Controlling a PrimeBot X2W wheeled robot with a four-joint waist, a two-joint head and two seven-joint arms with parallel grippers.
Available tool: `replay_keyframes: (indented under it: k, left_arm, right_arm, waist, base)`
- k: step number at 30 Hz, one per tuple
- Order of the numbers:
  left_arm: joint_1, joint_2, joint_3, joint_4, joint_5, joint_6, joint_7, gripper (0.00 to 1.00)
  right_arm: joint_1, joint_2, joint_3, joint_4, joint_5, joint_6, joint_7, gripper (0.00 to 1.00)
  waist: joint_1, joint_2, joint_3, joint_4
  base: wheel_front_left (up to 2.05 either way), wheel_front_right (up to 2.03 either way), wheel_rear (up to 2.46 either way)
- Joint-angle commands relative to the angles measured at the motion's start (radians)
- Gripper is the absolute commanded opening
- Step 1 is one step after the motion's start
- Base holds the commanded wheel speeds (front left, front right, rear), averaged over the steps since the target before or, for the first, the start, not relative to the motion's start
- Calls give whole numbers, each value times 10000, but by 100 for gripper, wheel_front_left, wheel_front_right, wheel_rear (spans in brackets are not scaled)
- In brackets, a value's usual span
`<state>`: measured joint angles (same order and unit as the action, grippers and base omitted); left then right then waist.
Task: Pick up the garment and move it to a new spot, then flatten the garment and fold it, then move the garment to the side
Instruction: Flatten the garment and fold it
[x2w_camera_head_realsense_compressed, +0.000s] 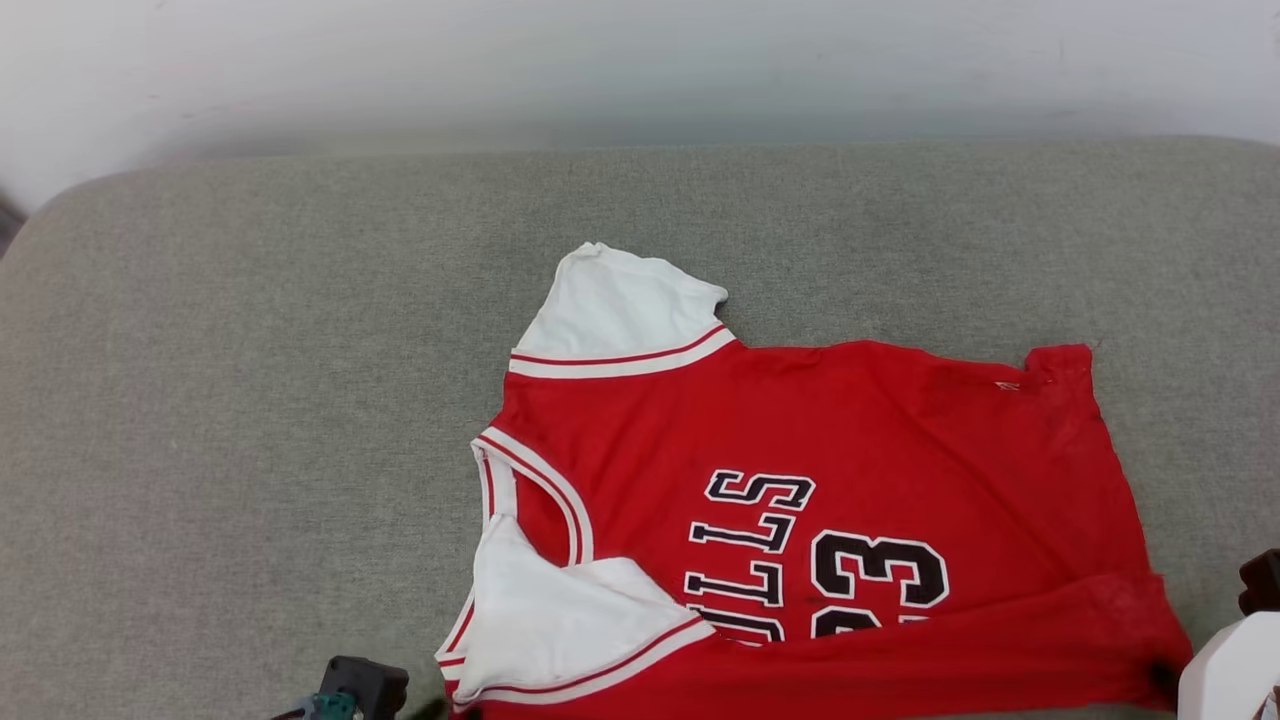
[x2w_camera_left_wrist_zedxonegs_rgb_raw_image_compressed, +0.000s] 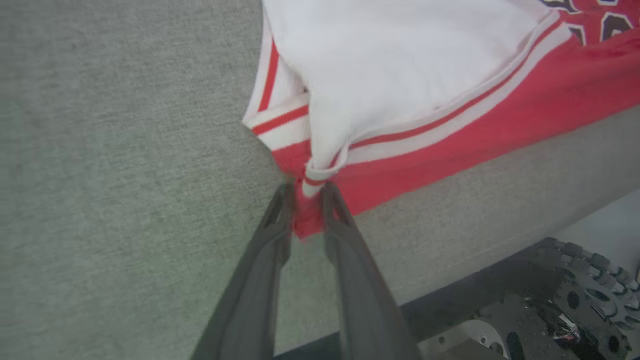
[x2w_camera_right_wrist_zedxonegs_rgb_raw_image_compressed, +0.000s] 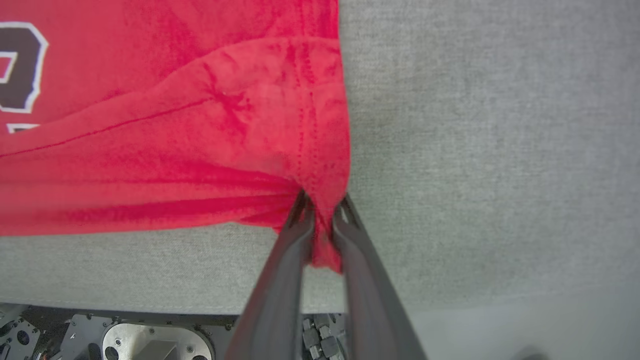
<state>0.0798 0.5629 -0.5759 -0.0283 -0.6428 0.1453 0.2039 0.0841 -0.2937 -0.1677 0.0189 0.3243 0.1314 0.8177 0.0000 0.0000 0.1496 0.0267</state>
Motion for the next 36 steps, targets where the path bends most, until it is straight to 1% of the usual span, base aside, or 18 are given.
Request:
replay_keyframes:
  k: [1, 4, 9, 11, 13, 15, 17, 20, 22, 27, 30, 33, 35, 36]
  left_arm:
    - [-149, -15, 16, 108, 86, -35, -90, 100]
    - [-447, 60, -63, 134, 394, -283, -552, 100]
    - [-837, -22, 333, 233, 864, -133, -1869, 100]
    - [-953, -71, 461, 160, 990, -222, -2494, 100]
    - [-1091, -131, 630, 78, 1070, -271, -3157, 100]
    - [-1200, -118, 853, 79, 1351, -110, -3857, 100]
    - [-1264, -289, 1015, -2, 1522, 28, -4325, 100]
    - [-1279, -584, 1487, -250, 1642, 199, -4636, 100]
    - [-1204, -844, 1775, -469, 1712, 203, -4688, 100]
    - [-945, -1509, 2695, -1136, 2073, -161, -4705, 100]
    - [-876, -1789, 3066, -1271, 2195, -583, -4706, 100]
    - [-1019, -1948, 3355, -1289, 2331, -930, -4698, 100]
    - [-1204, -1913, 3481, -1227, 2388, -1176, -4699, 100]
    - [-1204, -1913, 3481, -1227, 2388, -1176, -4699, 100]
  right_arm:
    - [-152, 55, -33, 54, -86, -14, -83, 100]
    - [-339, 68, -13, -62, -91, -11, -276, 100]
    - [-750, 29, -140, -512, 130, -11, -1080, 100]
    - [-915, -38, -50, -725, 246, -11, -1529, 100]
    - [-1118, -84, 153, -1001, 411, -11, -2114, 100]
    - [-1286, -33, 283, -1203, 586, -11, -2770, 100]
    - [-1391, -18, 394, -1406, 663, -11, -3444, 100]
    - [-1438, 75, 532, -1607, 688, -11, -4410, 100]
    - [-1405, 152, 601, -1682, 629, -11, -5082, 100]
    - [-1180, 573, 623, -1703, 440, -11, -6552, 100]
    - [-1138, 838, 662, -1700, 391, -11, -7209, 100]
    - [-1179, 945, 721, -1631, 261, -11, -7620, 100]
    - [-1287, 905, 871, -1609, 172, -11, -7776, 100]
    - [-1287, 905, 871, -1609, 172, -11, -7776, 100]
  waist:
    - [0, 0, -8, -11]
    - [0, 0, -77, -22]
    - [0, 0, -334, -65]
    - [0, 0, -441, -84]
    - [0, 0, -547, -115]
    - [0, 0, -635, -153]
    - [0, 0, -690, -180]
    - [0, 0, -732, -214]
    - [0, 0, -738, -231]
    - [0, 0, -677, -280]
    - [0, 0, -539, -385]
    - [0, 0, -352, -543]
    - [0, 0, -160, -715]
    - [0, 0, -160, -715]
  base:
    - [0, 0, 0]
    - [0, 0, 0]
    - [0, 0, 0]
    - [0, 0, 0]
    - [0, 0, 0]
    - [0, 0, 0]
    - [0, 0, 0]
    - [0, 0, 0]
    - [0, 0, 0]
    - [0, 0, 0]
    - [0, 0, 0]
    - [0, 0, 0]
    - [0, 0, 0]
    - [0, 0, 0]
